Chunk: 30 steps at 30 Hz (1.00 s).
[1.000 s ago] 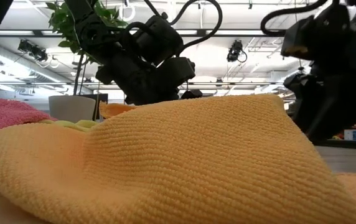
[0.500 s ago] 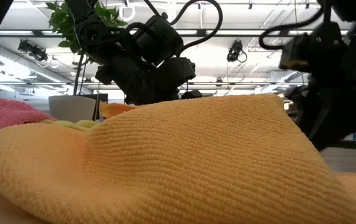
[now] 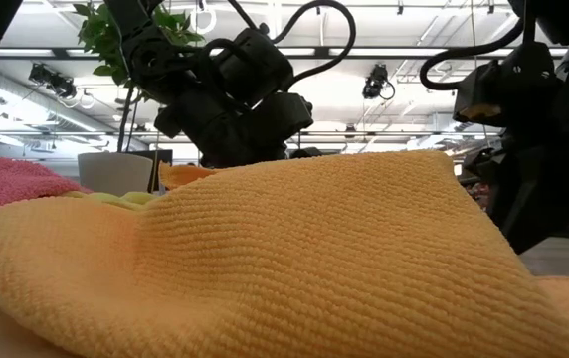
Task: Fold microfiber towels
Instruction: Fold the top right orange microfiber cloth
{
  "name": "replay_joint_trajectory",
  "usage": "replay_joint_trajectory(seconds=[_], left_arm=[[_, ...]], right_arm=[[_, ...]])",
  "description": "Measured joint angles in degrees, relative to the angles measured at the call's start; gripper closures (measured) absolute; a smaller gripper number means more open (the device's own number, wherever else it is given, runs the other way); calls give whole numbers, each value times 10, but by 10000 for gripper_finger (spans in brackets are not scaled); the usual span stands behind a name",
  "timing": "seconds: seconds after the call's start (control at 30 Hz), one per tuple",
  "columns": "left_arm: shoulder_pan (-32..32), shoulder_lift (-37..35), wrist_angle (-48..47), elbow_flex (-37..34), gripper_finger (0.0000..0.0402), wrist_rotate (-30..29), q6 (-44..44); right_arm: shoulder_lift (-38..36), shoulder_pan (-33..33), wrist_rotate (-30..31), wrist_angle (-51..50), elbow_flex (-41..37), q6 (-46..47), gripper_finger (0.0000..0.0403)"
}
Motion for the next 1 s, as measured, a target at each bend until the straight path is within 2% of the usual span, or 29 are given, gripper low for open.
replay_joint_trajectory(seconds=[0.33,0.4,0.6,0.8,0.9,1.0], left_arm=[[-9,15,7,1,273,10,1],[-7,15,6,1,292,13,1],[-6,16,3,0,388,20,0],[-6,10,21,1,393,15,-37],[-4,-3,0,10,394,9,-91],[1,-38,-21,29,396,10,-136]], right_arm=[[0,0,-1,-1,0,22,353],[0,0,-1,-1,0,23,359],[0,0,-2,0,0,25,361],[-4,0,9,-4,2,75,361],[-22,0,8,-5,13,101,361],[-52,1,-18,-14,26,134,361]])
